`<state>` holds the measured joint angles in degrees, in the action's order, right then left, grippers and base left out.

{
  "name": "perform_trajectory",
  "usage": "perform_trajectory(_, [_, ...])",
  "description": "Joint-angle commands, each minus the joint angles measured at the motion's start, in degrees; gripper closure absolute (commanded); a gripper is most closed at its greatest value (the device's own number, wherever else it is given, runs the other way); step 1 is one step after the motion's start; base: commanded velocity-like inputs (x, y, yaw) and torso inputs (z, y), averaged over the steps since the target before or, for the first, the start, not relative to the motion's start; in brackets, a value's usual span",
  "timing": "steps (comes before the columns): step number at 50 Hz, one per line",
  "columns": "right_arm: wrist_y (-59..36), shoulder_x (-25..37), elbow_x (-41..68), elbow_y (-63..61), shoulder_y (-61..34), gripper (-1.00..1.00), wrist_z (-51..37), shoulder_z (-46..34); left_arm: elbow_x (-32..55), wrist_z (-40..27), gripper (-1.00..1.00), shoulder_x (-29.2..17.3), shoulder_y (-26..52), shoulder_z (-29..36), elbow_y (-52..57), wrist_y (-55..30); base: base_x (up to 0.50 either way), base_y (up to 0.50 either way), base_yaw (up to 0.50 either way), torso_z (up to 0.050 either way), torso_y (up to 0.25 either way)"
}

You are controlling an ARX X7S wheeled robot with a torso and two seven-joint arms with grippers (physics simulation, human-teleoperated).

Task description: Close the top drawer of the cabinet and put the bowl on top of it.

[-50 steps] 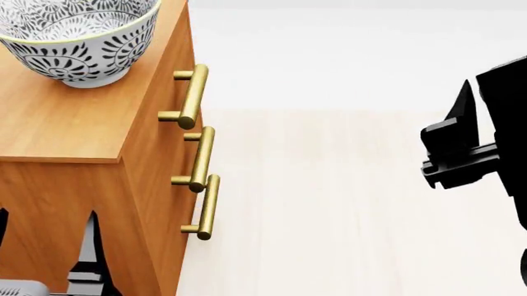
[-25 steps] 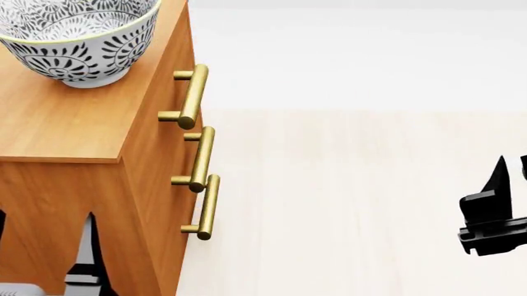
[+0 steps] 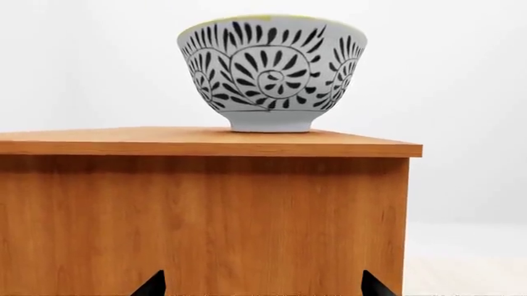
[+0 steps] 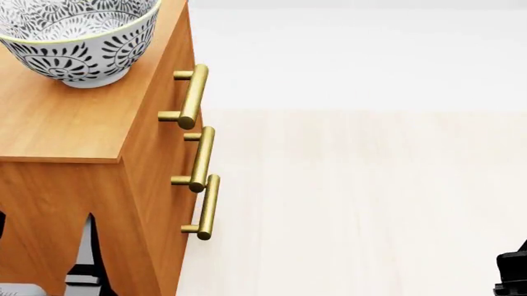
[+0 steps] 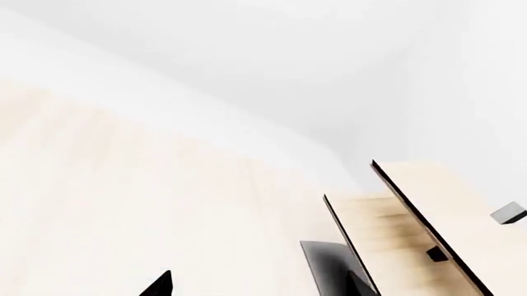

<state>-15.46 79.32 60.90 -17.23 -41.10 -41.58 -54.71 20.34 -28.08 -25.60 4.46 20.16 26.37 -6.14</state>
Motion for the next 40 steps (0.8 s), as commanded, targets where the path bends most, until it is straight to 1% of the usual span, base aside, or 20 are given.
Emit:
perform_trajectory(1, [4.8, -0.93, -0.6, 4.27, 4.34, -1.0, 0.35, -1.97, -0.39, -0.17, -1.0, 0.1, 0.22, 0.44, -0.41, -0.24, 0.0, 0.0, 0.0, 0.0, 0.0])
perform_trajectory(9, [5.18, -2.41, -1.41, 5.14, 4.38, -1.0, 0.94, -2.06, -0.48, -0.35, -1.0, 0.13, 0.18, 0.45, -0.66, -0.08, 0.0, 0.0, 0.0, 0.0, 0.0])
perform_trajectory(31, [6.75, -4.35, -4.0, 2.78, 4.53, -1.0, 0.75, -2.05, 0.01, -1.01, -1.0, -0.47, -0.42, -0.41, -0.1, 0.23, 0.0, 0.0, 0.0, 0.0, 0.0])
perform_trajectory(40, [8.6, -3.34, -3.69, 1.67, 5.6, -1.0, 0.08, -1.92, -0.19, -1.39, -1.0, -0.54, -0.33, -0.2, 0.43, -0.25, 0.0, 0.0, 0.0, 0.0, 0.0])
